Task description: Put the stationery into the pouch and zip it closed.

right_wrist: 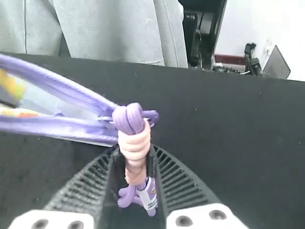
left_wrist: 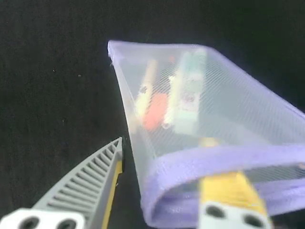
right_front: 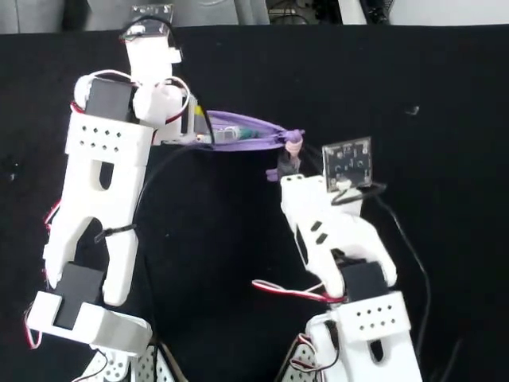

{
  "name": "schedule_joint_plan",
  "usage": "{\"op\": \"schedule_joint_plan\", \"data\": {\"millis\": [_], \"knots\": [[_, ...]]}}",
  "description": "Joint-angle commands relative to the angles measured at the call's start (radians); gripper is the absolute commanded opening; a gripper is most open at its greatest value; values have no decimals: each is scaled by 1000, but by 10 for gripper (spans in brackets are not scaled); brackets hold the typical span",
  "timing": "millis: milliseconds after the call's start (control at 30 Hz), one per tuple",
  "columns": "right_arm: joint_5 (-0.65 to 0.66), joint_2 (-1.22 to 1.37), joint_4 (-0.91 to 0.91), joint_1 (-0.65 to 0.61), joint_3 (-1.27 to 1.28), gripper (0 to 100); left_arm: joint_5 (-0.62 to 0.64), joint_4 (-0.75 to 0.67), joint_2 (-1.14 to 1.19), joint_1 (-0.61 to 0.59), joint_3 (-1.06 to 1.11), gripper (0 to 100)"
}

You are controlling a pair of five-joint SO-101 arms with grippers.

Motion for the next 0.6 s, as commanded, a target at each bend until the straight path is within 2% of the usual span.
{"op": "schedule_joint_plan", "data": {"millis": [0, 167, 367, 567], "knots": [[18, 73, 35, 12, -160, 11, 3, 8, -21, 8, -127, 392], [55, 217, 141, 12, -404, 11, 5, 9, -23, -25, -219, 452], [78, 389, 361, 12, -769, 11, 9, 49, -23, -110, -309, 454], [97, 565, 574, -46, -1129, 11, 9, 115, -23, -170, -397, 454]]}}
